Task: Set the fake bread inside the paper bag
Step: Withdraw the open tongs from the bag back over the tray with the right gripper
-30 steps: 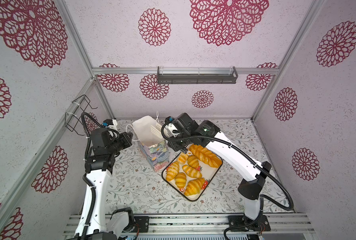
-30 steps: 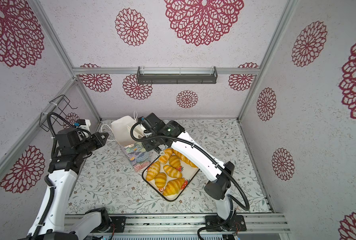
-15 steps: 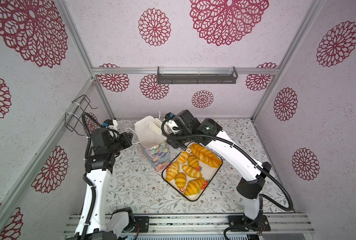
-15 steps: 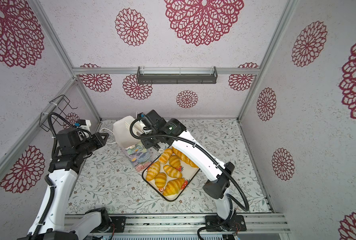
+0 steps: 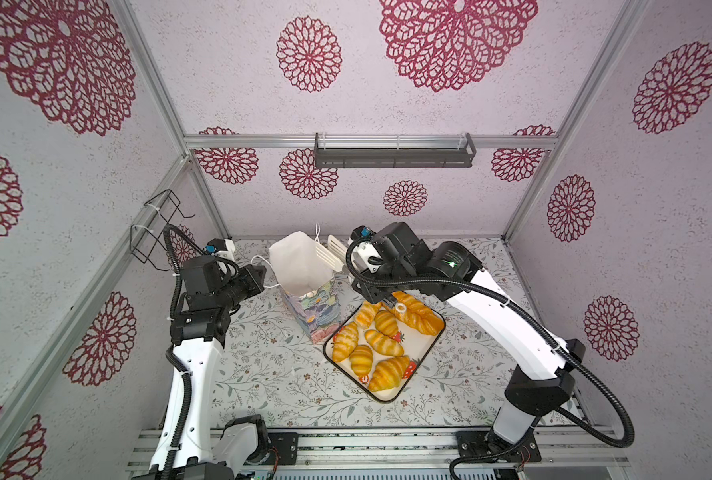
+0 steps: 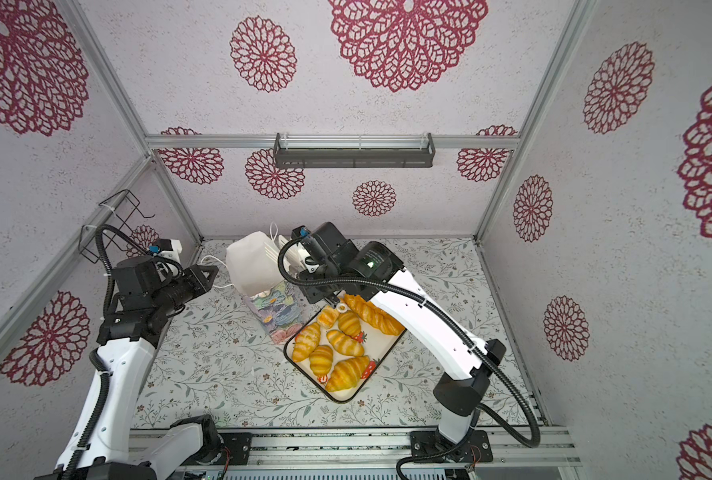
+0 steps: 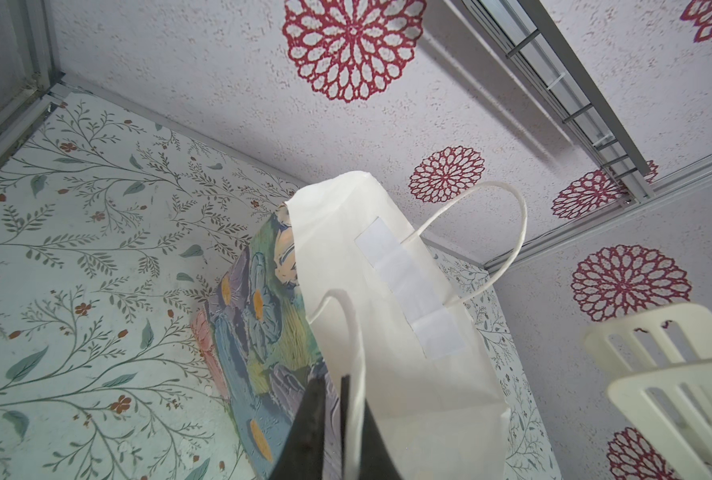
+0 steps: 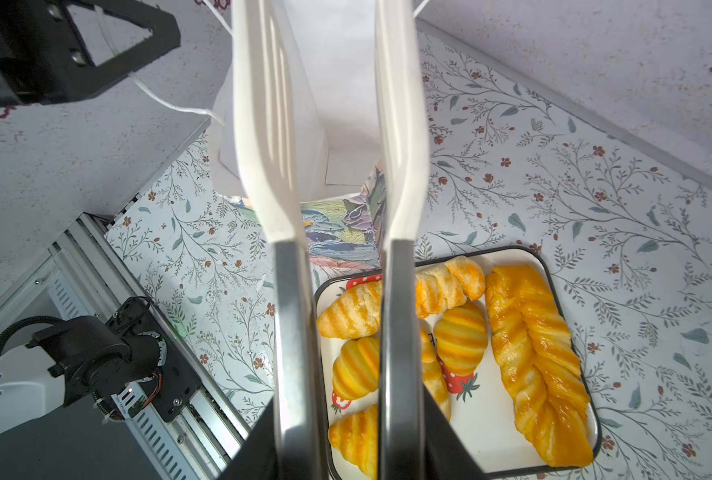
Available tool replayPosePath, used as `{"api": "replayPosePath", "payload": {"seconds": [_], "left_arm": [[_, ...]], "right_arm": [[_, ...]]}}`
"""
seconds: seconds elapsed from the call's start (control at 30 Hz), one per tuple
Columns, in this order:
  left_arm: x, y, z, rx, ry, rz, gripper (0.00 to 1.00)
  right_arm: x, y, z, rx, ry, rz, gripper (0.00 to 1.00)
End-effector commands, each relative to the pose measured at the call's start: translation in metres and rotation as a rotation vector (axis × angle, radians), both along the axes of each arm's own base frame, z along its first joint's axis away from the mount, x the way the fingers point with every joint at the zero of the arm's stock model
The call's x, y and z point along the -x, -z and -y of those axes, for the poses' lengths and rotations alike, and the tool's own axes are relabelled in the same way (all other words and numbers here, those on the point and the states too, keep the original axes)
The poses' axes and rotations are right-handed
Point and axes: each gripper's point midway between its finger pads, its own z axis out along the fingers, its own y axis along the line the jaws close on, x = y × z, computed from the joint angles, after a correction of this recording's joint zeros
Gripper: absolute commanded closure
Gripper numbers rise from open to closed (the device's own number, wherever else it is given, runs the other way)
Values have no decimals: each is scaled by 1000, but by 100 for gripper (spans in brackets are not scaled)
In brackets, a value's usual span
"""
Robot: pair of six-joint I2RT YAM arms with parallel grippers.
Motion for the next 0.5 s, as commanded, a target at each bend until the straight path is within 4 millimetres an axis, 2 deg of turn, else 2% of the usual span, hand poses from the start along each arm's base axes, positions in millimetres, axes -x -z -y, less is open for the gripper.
{"api": "replayPosePath", "payload": {"seconds": [0.0,0.2,0.47], "left_arm": [[0,-6,1,-2,11,24,87],[-1,-4,1,-2,9,21,87],[-2,-3,1,-1,8,16,87]], "right_arm": [[3,-30,20,-54,54,67,60],[12,-33,43,-46,93,72,60],[24,-19,77,0,160,56,60]]}}
